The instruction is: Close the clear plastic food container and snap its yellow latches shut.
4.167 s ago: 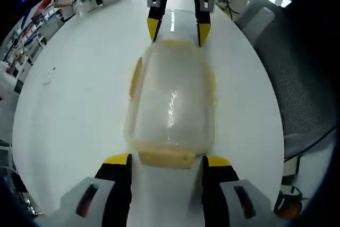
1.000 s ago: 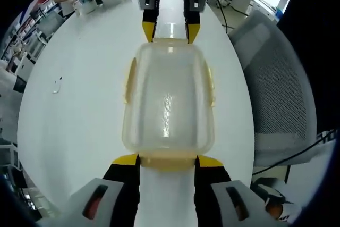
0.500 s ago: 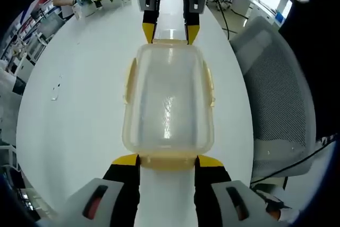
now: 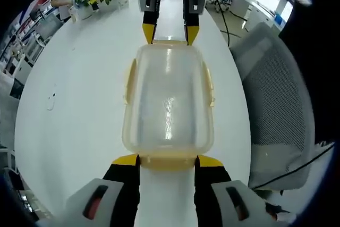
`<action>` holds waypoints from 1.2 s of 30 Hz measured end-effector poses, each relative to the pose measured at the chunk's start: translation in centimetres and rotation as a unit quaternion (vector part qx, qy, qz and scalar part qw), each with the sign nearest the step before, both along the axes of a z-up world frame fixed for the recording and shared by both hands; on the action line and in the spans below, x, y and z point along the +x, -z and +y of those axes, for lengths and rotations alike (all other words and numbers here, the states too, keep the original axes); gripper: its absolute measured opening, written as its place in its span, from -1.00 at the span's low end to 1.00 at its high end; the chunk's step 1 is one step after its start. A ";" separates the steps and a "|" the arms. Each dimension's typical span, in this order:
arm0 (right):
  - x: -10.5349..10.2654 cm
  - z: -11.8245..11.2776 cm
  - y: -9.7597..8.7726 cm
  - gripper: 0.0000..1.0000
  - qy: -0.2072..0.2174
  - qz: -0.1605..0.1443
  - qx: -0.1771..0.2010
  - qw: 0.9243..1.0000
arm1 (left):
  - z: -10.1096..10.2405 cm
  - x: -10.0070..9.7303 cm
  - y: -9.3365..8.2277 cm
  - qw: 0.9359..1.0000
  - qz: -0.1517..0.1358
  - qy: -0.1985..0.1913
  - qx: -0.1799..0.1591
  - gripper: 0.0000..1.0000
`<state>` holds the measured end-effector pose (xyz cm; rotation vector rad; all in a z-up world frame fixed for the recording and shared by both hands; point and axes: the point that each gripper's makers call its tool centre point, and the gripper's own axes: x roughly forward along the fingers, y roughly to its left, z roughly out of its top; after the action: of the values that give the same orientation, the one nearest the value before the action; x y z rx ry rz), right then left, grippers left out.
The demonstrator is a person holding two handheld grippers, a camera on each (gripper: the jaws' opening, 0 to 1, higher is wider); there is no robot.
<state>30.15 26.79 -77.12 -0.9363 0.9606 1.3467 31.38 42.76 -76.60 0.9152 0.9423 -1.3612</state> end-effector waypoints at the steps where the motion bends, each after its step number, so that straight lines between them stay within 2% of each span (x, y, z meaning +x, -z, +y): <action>1: 0.0 -0.3 0.0 -0.28 0.000 -0.001 0.000 1.000 | -0.2 0.0 0.0 1.000 0.001 0.001 0.000 -0.32; 15: 0.0 -4.4 0.1 -0.28 0.005 -0.001 -0.001 1.000 | -4.5 0.1 -0.2 1.000 -0.001 0.004 -0.001 -0.32; 31: -0.3 -8.2 0.5 -0.28 -0.001 -0.003 -0.001 1.000 | -8.2 -0.5 0.3 1.000 0.004 -0.004 -0.005 -0.32; 36: -0.6 -9.6 0.6 -0.28 0.002 -0.007 -0.001 1.000 | -9.6 -0.5 0.5 1.000 -0.002 -0.003 -0.007 -0.32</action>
<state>29.58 17.19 -77.77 -0.9444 0.9541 1.3352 30.84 33.20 -77.06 0.9028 0.9308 -1.3587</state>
